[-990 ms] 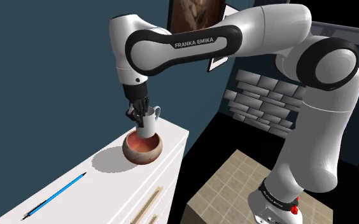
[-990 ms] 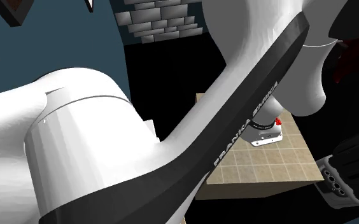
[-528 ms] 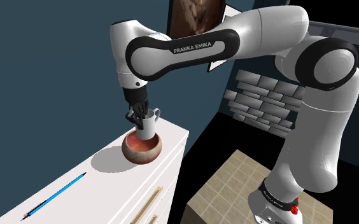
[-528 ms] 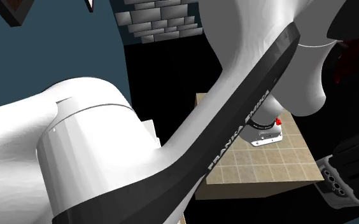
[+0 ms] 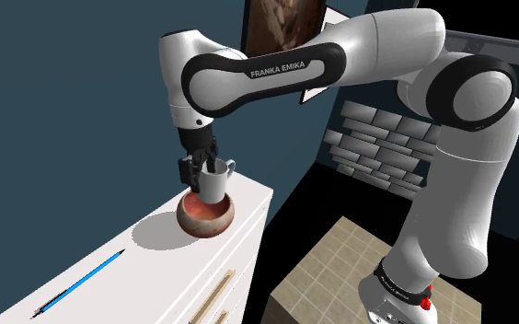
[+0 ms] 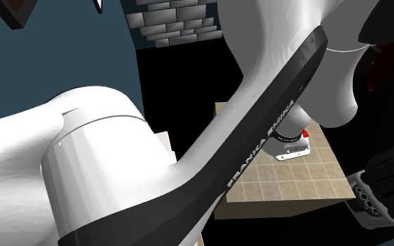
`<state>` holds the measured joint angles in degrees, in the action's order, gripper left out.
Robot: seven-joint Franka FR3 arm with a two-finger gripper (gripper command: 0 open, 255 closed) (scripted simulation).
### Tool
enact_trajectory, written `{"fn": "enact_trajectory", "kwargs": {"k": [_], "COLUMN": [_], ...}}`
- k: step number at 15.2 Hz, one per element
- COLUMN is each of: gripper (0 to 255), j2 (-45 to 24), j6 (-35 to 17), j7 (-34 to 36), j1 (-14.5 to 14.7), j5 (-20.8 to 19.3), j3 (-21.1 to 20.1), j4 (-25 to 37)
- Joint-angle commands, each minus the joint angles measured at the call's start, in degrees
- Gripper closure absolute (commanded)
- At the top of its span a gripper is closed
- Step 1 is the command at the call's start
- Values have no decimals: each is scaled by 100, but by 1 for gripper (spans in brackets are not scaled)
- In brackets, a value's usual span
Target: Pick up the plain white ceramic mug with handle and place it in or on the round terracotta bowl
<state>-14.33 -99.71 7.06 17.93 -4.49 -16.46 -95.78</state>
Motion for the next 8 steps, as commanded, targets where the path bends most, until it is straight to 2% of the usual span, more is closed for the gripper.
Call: {"fn": "enact_trajectory", "kwargs": {"k": [1, 4, 8], "gripper": [0, 0, 0], "j2": [-13, -104, -104], "j6": [196, 763, 763], "j7": [1, 5, 5], "j1": [11, 50, 50], "j5": [0, -16, -16], "j3": [-5, -16, -16], "j4": [209, 863, 863]}}
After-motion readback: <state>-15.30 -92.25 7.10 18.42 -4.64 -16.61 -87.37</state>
